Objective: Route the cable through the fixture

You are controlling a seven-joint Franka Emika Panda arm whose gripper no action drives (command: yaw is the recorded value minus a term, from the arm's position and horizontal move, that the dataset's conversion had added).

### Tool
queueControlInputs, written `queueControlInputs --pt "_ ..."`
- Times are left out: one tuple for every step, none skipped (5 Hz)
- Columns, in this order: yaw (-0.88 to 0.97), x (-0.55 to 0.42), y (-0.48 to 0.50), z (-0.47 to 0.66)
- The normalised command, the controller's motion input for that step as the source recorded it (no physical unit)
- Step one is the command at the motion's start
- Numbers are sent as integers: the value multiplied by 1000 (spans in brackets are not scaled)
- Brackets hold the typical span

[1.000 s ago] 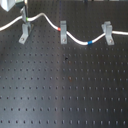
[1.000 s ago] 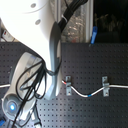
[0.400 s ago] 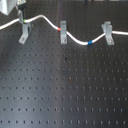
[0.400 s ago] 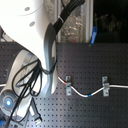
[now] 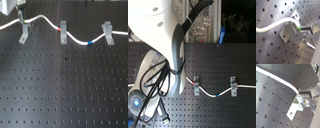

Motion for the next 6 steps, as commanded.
queueControlInputs --pt "200 -149 6 259" --pt "17 -49 21 52" --pt "0 7 16 11" --pt "0 51 15 -1" --pt "9 -3 -9 99" --pt "0 36 -75 144"
